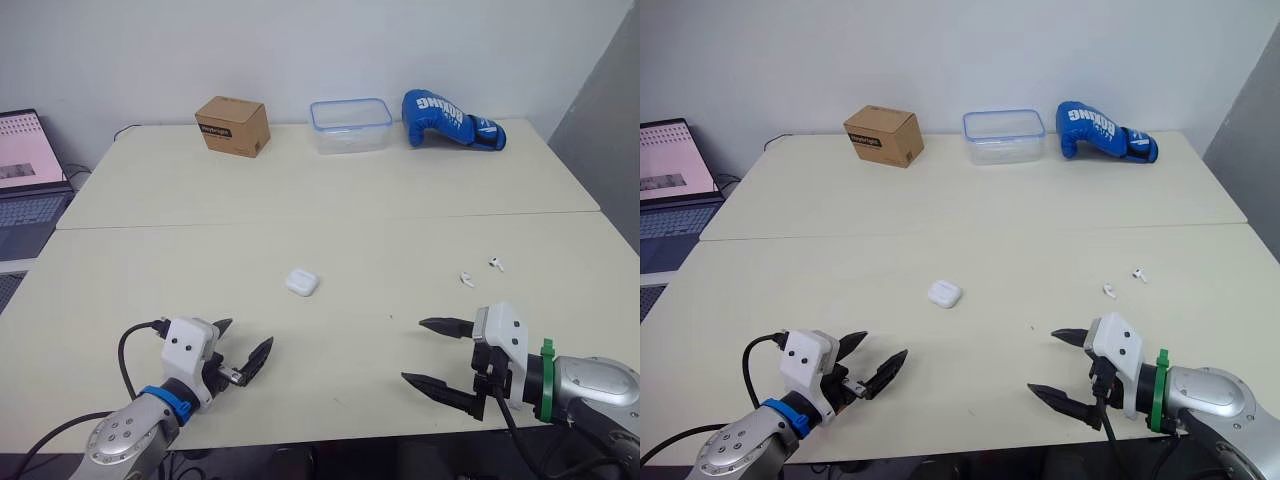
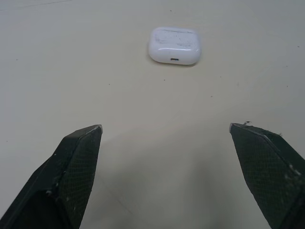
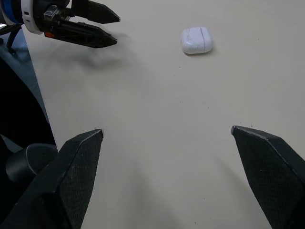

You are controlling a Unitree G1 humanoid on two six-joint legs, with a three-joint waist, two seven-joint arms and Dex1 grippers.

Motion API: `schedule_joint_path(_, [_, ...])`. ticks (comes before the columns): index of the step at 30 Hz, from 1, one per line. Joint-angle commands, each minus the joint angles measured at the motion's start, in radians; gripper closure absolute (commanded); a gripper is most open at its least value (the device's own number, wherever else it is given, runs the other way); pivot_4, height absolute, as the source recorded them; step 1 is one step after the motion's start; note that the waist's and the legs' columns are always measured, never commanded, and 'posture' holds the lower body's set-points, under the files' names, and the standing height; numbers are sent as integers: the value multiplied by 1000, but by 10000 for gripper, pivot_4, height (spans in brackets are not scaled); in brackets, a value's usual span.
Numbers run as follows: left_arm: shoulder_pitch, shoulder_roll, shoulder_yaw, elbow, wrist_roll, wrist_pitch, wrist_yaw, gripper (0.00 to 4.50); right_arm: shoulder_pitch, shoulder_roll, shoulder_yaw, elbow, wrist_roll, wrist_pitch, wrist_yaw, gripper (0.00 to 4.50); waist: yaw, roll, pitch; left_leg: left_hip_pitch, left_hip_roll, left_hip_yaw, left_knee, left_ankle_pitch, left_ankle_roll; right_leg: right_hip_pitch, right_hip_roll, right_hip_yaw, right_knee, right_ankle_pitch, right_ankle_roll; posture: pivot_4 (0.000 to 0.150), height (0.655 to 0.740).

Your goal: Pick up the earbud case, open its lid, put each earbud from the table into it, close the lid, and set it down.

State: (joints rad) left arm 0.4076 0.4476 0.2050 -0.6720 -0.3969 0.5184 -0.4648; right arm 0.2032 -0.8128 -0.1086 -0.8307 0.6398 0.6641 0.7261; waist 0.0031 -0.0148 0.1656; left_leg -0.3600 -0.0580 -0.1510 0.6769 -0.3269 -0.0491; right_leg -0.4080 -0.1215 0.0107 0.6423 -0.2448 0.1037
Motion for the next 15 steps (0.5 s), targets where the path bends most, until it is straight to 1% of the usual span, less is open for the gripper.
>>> schedule_joint_path(1, [2, 14, 18, -34, -5, -17, -5, 241, -14, -9, -28, -28, 12, -5, -1, 0, 0, 0, 0, 0, 0, 0, 0, 0, 0, 0, 0, 0, 0, 0, 0, 1500, 7307])
schedule_joint_path(9, [-13, 32, 18, -21, -4, -22, -15, 241, -33, -13, -29, -33, 28, 5, -13, 0, 0, 0, 0, 0, 0, 0, 0, 0, 0, 0, 0, 0, 0, 0, 0, 1500, 7307])
schedule_joint_path(11, [-50, 57, 17, -15, -12, 14, -20, 241, -58, -13, -37, -27, 35, 1, -10, 0, 1, 0, 0, 0, 0, 0, 0, 0, 0, 0, 0, 0, 0, 0, 0, 1500, 7307])
schedule_joint_path(13, [-124, 85, 19, -3, -41, 73, -21, 241, -107, -21, -55, -7, 43, 1, -2, 0, 1, 0, 0, 0, 0, 0, 0, 0, 0, 0, 0, -1, 1, 0, 0, 1500, 7307])
schedule_joint_path(15, [-196, 86, 26, 8, -64, 115, 2, 241, -156, -31, -63, 13, 49, 5, 8, 0, 1, 0, 0, 0, 0, 0, 0, 0, 0, 0, 0, -1, 1, 0, 0, 1500, 7307])
